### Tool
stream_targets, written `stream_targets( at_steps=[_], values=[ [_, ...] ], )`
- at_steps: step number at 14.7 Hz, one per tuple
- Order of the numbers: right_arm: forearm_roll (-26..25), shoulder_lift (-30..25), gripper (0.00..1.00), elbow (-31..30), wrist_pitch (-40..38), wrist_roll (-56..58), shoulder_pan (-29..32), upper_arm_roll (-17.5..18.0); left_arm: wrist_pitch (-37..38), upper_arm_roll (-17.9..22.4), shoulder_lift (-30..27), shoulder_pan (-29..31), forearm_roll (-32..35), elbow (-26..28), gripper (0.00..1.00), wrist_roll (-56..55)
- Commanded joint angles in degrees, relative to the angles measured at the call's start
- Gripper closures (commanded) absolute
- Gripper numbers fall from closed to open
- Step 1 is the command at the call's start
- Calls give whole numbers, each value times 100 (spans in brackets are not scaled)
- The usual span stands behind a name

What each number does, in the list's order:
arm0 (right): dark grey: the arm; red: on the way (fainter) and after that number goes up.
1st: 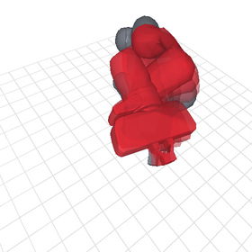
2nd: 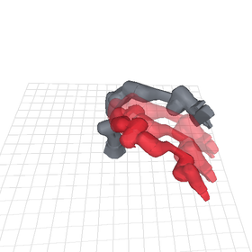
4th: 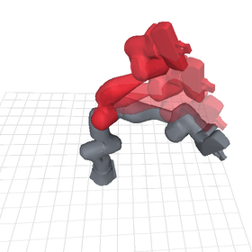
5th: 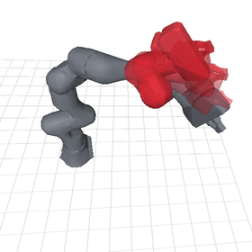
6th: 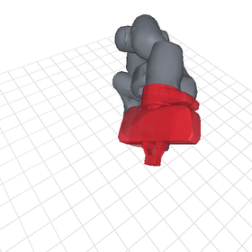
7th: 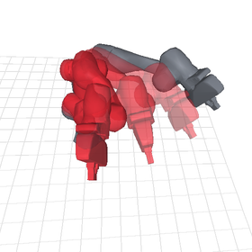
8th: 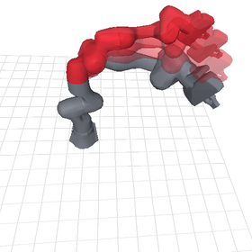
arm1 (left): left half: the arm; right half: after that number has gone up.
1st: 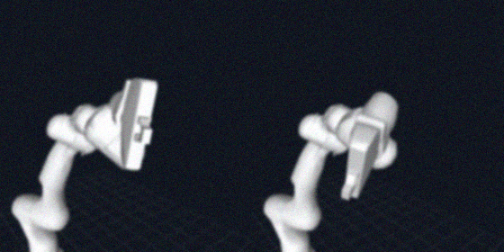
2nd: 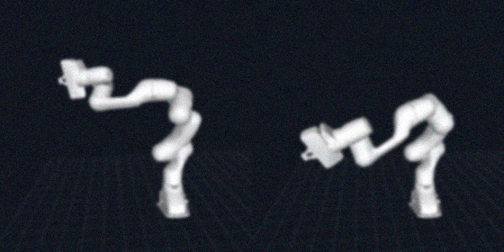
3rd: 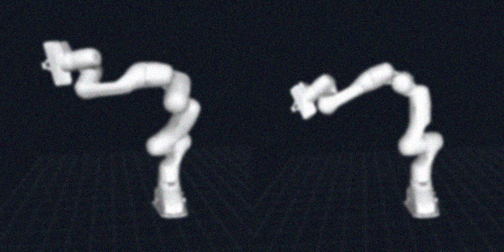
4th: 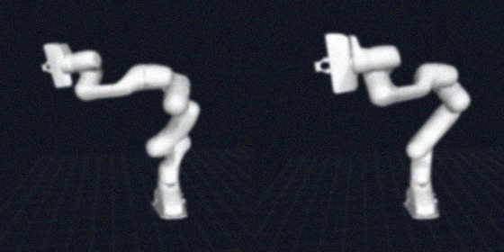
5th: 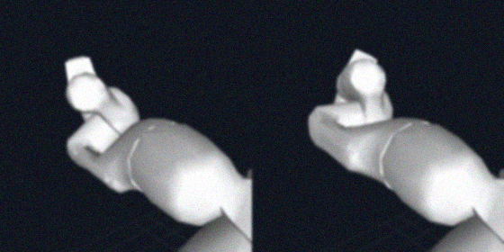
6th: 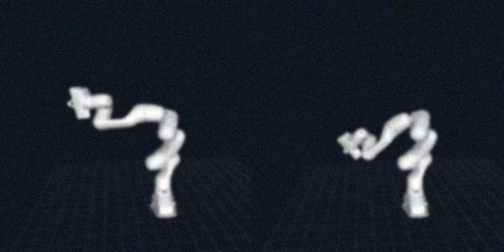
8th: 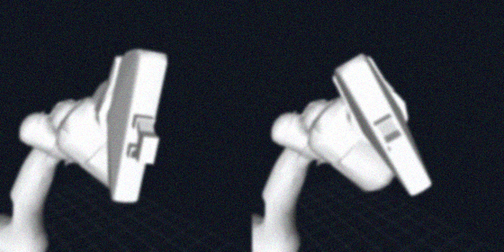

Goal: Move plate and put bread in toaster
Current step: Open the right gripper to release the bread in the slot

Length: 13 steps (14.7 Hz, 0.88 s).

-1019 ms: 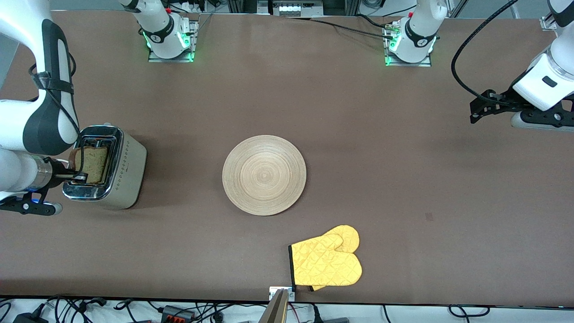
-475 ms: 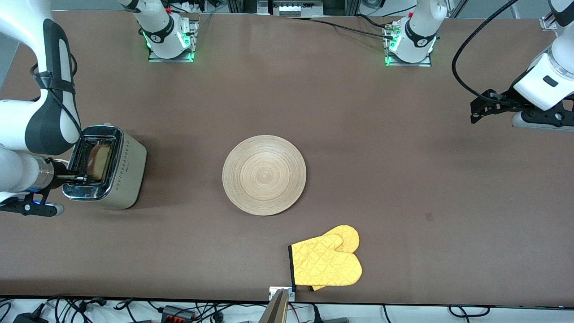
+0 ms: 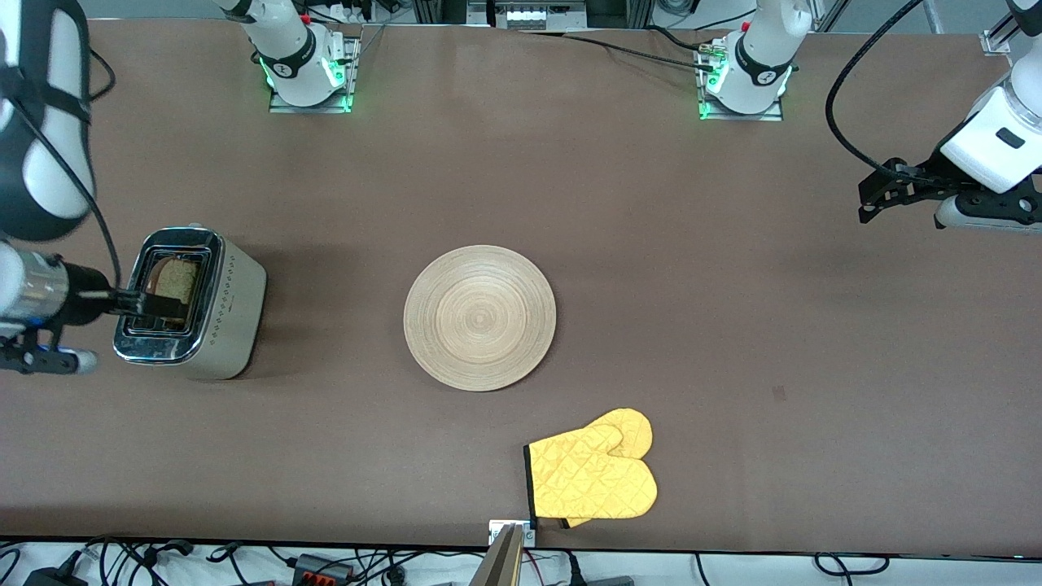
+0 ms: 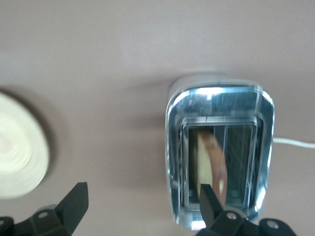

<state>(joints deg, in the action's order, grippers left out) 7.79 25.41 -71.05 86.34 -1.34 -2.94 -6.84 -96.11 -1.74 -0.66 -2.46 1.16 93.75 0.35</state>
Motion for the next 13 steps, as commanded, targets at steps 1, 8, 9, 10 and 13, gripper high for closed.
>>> stream_targets(
  at_steps=[1,8,9,10,13],
  values=[
    [153,-186,0,-59,-408,125,74,16,119,7,39,-35,-89,-147,0,-44],
    [-593,-160,0,381,-241,20,-523,60,119,-72,39,-35,-89,-156,0,-44],
    [-586,-160,0,390,-232,116,-515,69,119,-72,39,-35,-81,-156,0,-44],
    [-577,-168,0,398,-232,160,-506,69,119,-72,39,-27,-81,-156,0,-44],
    [-568,-203,0,398,-328,169,-497,69,119,-72,39,-27,-81,-156,0,-44]
  ],
)
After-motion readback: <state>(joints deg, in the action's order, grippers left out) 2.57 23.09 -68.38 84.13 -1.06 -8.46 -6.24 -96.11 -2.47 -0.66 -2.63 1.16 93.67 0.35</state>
